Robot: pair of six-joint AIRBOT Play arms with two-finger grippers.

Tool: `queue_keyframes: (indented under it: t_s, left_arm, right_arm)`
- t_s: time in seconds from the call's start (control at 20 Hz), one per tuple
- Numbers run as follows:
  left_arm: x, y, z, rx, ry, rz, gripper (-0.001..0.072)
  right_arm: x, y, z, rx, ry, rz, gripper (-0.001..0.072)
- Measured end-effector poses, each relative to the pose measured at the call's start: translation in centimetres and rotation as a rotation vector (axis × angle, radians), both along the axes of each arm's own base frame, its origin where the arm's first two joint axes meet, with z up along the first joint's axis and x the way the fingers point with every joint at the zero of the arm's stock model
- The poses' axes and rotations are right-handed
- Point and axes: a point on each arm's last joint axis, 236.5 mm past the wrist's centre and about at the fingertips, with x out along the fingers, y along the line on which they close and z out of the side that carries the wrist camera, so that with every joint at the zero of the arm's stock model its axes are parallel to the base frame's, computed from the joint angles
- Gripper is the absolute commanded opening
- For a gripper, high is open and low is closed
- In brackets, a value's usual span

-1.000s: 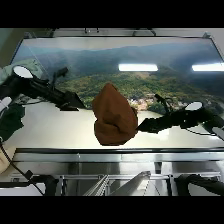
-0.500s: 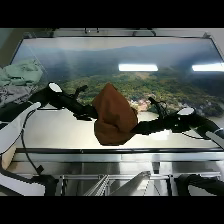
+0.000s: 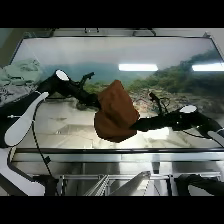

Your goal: Fold the shirts.

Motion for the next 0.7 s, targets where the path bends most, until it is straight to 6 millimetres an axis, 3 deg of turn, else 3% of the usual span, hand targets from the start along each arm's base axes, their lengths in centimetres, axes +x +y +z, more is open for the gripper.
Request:
queue_keyframes:
  t_s: [0.15, 0.3, 0.4, 0.5, 0.6, 0.7]
  left_arm:
    - [0.3, 2.0, 6.8, -0.032, -0.109, 0.005, 0.0001]
    - [-1.3, 4.2, 15.0, -0.056, -0.256, 0.006, 0.0018]
    - [-3.3, 5.2, 20.5, -0.068, -0.376, 0.010, 0.0019]
    - [-5.5, 6.0, 25.5, -0.071, -0.519, 0.027, 0.0019]
    - [-8.0, 6.4, 29.6, -0.074, -0.644, 0.037, 0.0020]
    - [-10.3, 6.7, 32.2, -0.064, -0.739, 0.041, 0.0020]
  right_arm:
    - [3.1, -1.8, 7.0, 0.076, -0.153, -0.054, 0.0021]
    - [4.8, -4.1, 18.1, 0.199, -0.389, -0.124, 0.0021]
    - [3.3, -4.9, 24.9, 0.259, -0.547, -0.132, 0.0021]
    - [0.6, -4.9, 30.2, 0.288, -0.684, -0.127, 0.0021]
    - [-1.8, -4.8, 33.3, 0.295, -0.771, -0.127, 0.0021]
    - [-3.4, -4.7, 34.4, 0.271, -0.818, -0.132, 0.0021]
